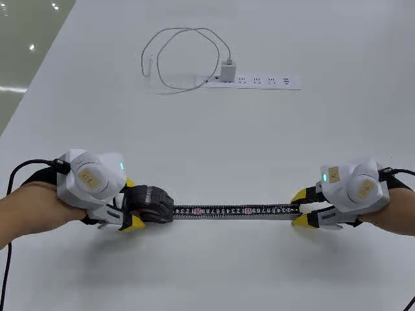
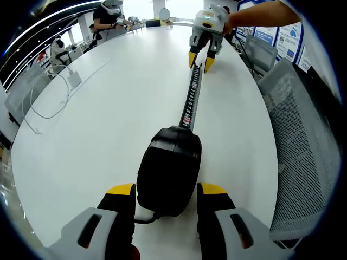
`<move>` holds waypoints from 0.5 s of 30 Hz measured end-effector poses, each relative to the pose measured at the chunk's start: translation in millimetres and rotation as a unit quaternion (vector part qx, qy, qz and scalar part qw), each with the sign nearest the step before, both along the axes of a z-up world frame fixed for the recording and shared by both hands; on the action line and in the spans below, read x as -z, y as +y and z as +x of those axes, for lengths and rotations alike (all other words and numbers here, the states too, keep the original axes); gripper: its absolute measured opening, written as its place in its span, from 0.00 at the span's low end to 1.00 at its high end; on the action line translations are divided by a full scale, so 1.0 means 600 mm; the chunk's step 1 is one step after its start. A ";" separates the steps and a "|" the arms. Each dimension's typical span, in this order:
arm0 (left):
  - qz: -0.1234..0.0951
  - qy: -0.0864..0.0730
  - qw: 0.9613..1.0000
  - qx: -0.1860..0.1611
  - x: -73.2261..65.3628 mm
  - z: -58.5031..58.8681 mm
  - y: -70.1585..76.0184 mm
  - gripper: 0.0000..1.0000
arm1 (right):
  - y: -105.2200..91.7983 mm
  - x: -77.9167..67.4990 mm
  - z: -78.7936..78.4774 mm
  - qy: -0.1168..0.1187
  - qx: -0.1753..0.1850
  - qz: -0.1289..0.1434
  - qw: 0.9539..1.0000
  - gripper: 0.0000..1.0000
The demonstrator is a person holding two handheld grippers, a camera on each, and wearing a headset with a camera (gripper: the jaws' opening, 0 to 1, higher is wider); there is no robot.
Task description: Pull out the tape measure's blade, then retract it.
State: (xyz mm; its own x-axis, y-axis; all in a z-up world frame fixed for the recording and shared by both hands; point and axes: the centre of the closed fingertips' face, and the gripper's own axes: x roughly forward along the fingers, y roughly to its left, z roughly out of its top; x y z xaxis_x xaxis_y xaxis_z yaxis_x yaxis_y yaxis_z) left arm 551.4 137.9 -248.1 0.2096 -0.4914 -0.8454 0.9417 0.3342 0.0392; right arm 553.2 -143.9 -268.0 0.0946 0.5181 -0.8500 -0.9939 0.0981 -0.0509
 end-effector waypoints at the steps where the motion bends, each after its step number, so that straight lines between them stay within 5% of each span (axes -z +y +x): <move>1: 0.000 -0.002 1.000 0.000 -0.001 0.001 0.001 0.41 | 0.000 0.000 0.001 0.000 0.001 0.001 1.000 0.19; 7: -0.001 -0.004 1.000 -0.001 -0.002 0.003 0.000 0.41 | 0.000 -0.001 -0.001 0.000 0.004 0.002 1.000 0.19; 15: -0.008 0.000 1.000 -0.015 -0.005 0.002 0.005 0.41 | 0.009 -0.014 0.002 0.020 0.049 0.043 0.998 0.22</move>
State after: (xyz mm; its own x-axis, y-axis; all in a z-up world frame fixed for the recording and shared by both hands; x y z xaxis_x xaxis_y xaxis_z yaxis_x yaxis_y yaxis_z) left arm 552.4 140.9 -244.9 0.2238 -0.4989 -0.8373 0.9315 0.3621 0.0332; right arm 554.4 -138.3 -259.6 0.1148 0.5786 -0.8075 -0.9803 0.1975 0.0022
